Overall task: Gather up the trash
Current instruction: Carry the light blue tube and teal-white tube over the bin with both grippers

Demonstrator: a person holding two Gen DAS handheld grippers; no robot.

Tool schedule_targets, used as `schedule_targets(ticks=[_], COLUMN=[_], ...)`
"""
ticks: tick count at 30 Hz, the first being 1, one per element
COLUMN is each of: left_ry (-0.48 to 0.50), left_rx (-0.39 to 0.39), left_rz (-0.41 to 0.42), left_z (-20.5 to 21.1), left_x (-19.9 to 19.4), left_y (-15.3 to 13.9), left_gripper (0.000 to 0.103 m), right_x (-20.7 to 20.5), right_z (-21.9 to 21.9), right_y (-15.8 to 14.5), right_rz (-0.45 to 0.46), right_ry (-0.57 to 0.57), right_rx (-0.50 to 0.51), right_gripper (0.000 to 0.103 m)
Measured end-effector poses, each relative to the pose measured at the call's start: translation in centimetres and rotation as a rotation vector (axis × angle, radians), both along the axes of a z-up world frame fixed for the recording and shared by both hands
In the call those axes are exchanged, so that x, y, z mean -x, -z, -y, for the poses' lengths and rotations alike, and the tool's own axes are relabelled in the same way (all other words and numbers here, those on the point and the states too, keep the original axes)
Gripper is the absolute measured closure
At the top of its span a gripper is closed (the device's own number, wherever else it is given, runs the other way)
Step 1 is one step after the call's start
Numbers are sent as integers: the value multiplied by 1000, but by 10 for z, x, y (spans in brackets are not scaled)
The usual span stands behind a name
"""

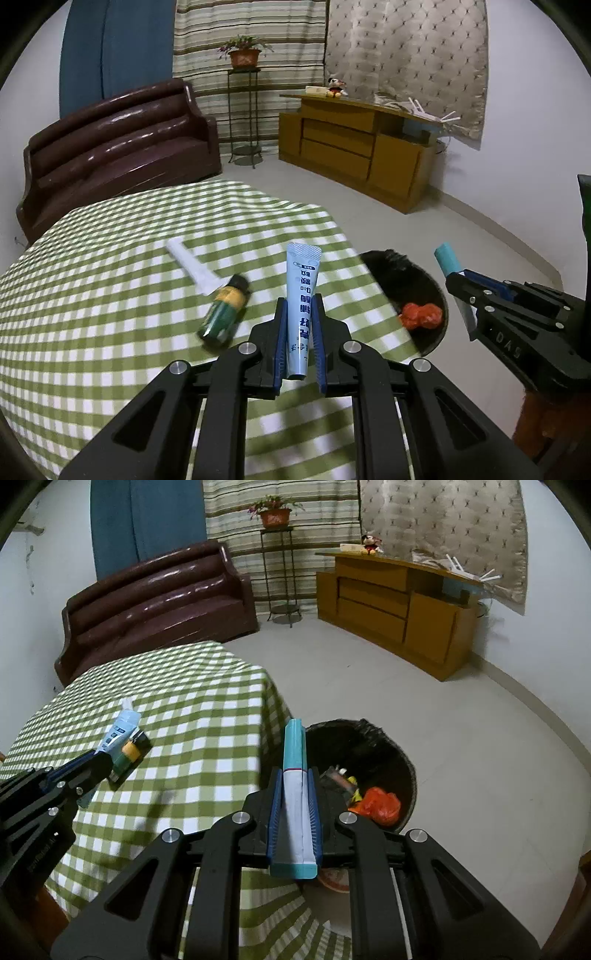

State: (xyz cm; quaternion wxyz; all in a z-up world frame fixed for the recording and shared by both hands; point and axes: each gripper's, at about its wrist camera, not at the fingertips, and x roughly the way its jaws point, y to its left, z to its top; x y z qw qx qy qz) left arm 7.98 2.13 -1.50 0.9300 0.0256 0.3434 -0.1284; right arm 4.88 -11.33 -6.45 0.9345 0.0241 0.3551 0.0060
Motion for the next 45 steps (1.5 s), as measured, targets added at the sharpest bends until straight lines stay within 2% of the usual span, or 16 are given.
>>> schedule_targets(ticks=[14,33,45], left_ry=[42,75,87], left_rx=[7,-63,-100], left_rz=[22,-23,-54], left_z=[49,102,113], left_x=[-36,-76,-86], left_y=[3,31,37], left_gripper=[89,89,88], right_x=[-18,-54,-68], right_z=[42,74,86], right_y=[-5,23,38], right_rz=[40,2,-22], right_ry=[72,107,124], right_rx=[-16,-54,-81], right_gripper=[89,89,88])
